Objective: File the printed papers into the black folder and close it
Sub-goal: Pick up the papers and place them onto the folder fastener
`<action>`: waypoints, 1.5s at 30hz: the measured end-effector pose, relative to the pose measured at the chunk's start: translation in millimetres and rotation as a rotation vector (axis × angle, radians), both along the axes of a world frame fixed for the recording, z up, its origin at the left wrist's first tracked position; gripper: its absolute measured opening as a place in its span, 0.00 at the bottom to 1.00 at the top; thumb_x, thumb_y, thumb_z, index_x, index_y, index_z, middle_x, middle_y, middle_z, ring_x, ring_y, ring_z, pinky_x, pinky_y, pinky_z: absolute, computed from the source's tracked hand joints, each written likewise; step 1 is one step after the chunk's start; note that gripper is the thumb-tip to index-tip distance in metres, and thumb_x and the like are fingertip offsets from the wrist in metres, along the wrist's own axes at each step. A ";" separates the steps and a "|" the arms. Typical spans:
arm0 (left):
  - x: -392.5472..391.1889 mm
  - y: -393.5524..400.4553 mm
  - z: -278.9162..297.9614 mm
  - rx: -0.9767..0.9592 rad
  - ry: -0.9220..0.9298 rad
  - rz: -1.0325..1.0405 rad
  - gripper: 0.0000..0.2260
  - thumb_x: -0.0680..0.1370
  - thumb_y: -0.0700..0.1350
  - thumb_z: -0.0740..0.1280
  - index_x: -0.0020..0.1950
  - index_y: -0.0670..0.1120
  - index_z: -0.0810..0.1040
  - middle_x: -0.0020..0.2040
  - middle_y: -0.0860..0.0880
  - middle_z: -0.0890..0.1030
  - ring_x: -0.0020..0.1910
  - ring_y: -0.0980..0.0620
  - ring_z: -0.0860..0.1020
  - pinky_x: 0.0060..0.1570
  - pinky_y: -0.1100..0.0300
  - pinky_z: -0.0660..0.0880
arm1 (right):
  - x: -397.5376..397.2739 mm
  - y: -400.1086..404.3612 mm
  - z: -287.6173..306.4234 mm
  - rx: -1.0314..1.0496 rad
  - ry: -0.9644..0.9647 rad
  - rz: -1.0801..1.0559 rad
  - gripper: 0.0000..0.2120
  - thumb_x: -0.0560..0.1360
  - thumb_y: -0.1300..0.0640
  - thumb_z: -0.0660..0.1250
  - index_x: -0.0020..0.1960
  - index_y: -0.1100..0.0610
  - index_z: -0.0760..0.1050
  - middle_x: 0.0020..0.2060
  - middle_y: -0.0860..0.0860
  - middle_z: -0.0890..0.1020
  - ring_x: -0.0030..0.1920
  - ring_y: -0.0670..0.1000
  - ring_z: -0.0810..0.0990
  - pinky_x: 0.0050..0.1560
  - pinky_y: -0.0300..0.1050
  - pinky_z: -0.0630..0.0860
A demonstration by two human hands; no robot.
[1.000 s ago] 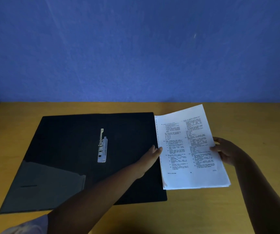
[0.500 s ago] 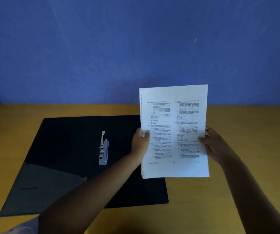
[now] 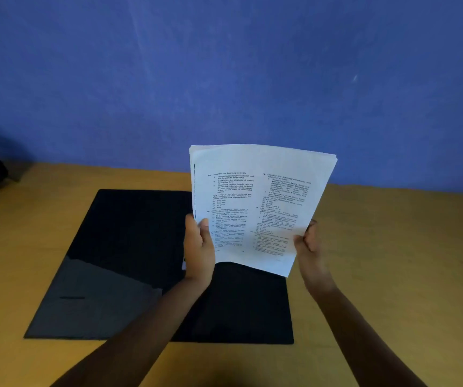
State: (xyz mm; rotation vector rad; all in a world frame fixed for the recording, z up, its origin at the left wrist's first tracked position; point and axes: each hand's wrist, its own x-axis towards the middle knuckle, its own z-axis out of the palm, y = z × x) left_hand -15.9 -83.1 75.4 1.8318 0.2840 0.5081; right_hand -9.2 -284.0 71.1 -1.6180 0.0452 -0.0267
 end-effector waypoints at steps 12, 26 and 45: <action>1.3 8.2 -12.3 -0.009 0.018 -0.028 0.07 0.82 0.43 0.52 0.44 0.46 0.62 0.40 0.47 0.74 0.36 0.51 0.72 0.38 0.49 0.73 | -17.4 20.5 -21.5 -0.148 -0.007 -0.006 0.17 0.81 0.66 0.49 0.56 0.43 0.61 0.55 0.42 0.73 0.54 0.31 0.74 0.49 0.24 0.72; -6.7 103.3 -58.7 0.205 0.262 0.038 0.19 0.81 0.40 0.54 0.72 0.42 0.59 0.63 0.42 0.75 0.58 0.41 0.76 0.57 0.48 0.73 | 2.7 -6.4 -41.2 -0.325 0.417 0.093 0.18 0.78 0.67 0.51 0.65 0.54 0.64 0.47 0.48 0.77 0.46 0.45 0.78 0.35 0.36 0.74; -24.3 131.0 -92.9 0.602 0.569 -0.208 0.25 0.81 0.40 0.54 0.76 0.43 0.49 0.77 0.42 0.55 0.77 0.46 0.47 0.74 0.49 0.43 | 9.3 2.7 -41.7 -0.391 0.617 0.144 0.22 0.73 0.70 0.48 0.64 0.55 0.66 0.46 0.51 0.78 0.44 0.50 0.79 0.32 0.40 0.74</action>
